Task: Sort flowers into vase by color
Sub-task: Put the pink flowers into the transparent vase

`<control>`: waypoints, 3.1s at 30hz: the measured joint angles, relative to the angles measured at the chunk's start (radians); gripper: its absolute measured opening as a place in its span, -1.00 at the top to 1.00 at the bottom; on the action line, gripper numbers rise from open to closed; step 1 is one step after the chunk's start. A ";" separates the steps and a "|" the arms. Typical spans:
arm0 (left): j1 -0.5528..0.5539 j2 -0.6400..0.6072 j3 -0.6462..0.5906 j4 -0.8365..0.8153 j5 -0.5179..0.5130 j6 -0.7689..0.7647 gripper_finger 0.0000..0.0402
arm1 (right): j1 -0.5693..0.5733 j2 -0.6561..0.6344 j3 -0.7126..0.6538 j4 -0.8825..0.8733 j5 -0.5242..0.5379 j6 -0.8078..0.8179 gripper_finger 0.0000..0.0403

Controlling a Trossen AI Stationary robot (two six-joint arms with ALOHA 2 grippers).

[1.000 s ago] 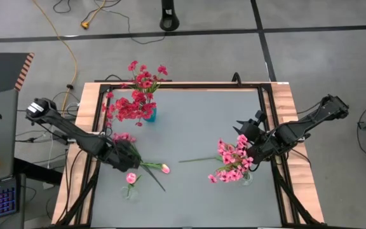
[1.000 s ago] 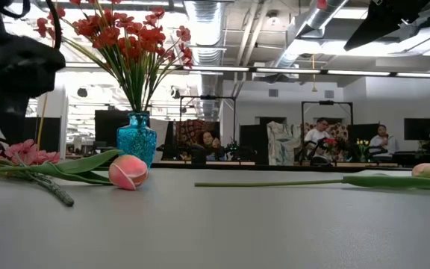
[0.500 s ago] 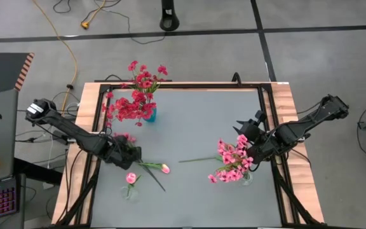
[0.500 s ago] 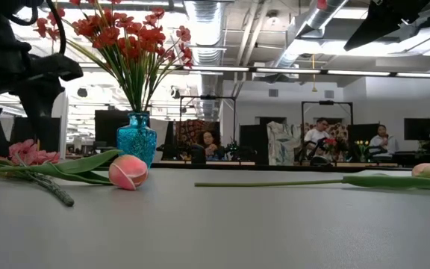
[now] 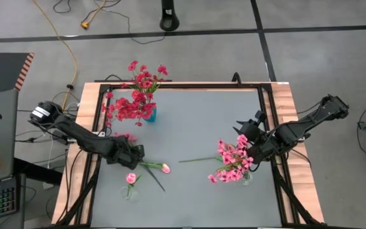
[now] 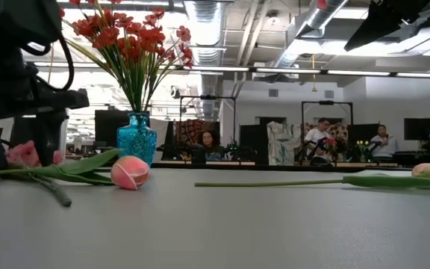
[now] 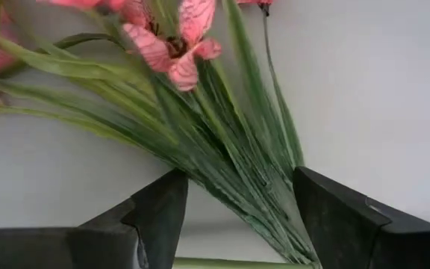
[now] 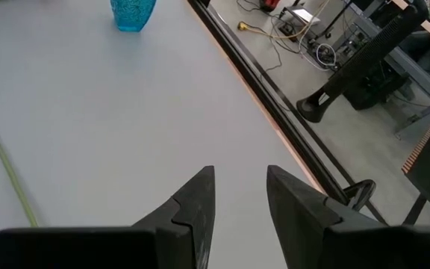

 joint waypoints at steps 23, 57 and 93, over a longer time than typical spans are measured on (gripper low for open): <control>0.013 0.024 -0.005 0.098 -0.051 0.039 0.81 | 0.000 0.000 0.000 0.000 0.001 0.000 0.27; -0.182 0.022 0.174 0.262 -0.570 0.750 1.00 | 0.000 0.000 0.000 0.000 0.008 -0.001 0.27; -0.181 0.022 0.174 0.769 -0.738 1.523 0.99 | 0.000 -0.136 0.000 -0.182 -0.040 0.000 0.27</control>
